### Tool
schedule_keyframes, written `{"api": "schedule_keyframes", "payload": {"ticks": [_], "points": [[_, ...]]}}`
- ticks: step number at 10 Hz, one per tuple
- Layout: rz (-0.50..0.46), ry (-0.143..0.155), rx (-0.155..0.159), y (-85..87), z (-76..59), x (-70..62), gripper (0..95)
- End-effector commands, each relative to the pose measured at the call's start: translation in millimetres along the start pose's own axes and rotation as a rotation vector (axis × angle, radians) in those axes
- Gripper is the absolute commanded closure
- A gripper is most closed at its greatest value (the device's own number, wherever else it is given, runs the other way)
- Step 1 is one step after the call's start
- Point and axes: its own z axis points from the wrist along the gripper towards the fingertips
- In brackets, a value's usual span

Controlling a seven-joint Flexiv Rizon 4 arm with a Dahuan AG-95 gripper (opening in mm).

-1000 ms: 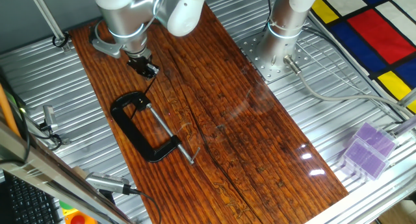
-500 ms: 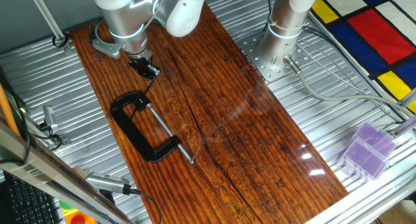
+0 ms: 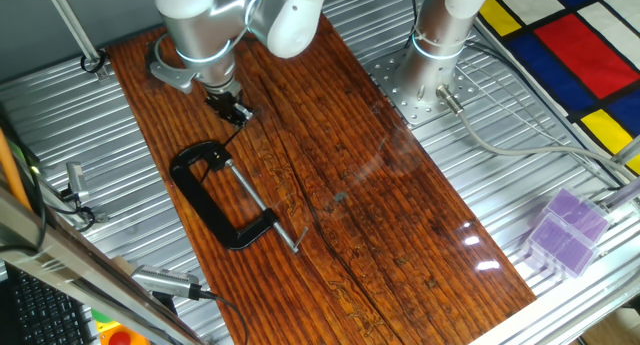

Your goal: Turn the hands of a clock

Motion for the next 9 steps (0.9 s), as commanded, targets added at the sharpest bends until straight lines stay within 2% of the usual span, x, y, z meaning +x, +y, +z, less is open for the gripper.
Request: {"api": "schedule_keyframes", "payload": {"ticks": [1, 9], "points": [[0.023, -0.007, -0.008, 5.7, 1.7, -2.0, 95.0], [0.085, -0.025, -0.051, 24.4, 0.0, -7.0, 95.0]]}}
